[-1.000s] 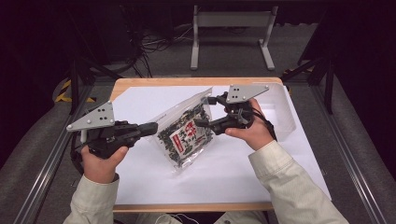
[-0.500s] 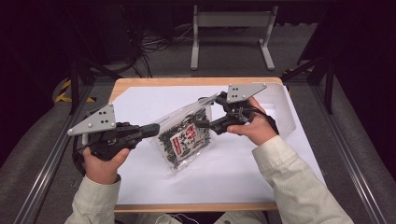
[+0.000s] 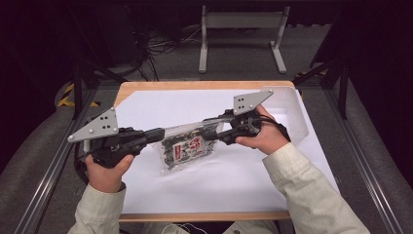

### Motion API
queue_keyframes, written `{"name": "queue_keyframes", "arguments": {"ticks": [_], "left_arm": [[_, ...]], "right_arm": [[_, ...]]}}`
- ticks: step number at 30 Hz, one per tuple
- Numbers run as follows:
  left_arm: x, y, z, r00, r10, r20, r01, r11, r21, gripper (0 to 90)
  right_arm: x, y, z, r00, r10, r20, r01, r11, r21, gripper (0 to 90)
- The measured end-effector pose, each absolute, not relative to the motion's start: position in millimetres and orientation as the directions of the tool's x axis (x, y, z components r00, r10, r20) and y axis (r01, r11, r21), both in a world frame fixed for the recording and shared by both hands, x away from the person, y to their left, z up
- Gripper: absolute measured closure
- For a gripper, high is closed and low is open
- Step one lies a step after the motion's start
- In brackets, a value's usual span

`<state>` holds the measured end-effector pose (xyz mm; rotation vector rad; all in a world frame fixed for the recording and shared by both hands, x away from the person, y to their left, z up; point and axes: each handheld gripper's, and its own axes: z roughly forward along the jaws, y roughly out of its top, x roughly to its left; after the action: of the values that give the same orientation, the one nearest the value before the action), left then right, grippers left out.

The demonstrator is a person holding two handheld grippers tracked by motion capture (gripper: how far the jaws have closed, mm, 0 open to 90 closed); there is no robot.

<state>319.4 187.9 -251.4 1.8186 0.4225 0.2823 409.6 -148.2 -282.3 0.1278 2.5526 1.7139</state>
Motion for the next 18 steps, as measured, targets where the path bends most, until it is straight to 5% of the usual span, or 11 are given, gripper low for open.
{"name": "queue_keyframes", "arguments": {"ticks": [11,18], "left_arm": [[322,193,-253,0.894,0.447,-0.04,0.149,-0.211,0.966,88.7],[326,198,-255,0.891,0.447,-0.076,0.166,-0.165,0.972,75.2]], "right_arm": [[399,-148,-275,-0.997,0.051,-0.056,-0.03,0.422,0.906,72.0],[395,-147,-274,-0.998,0.03,-0.05,-0.032,0.432,0.901,76.4]]}}
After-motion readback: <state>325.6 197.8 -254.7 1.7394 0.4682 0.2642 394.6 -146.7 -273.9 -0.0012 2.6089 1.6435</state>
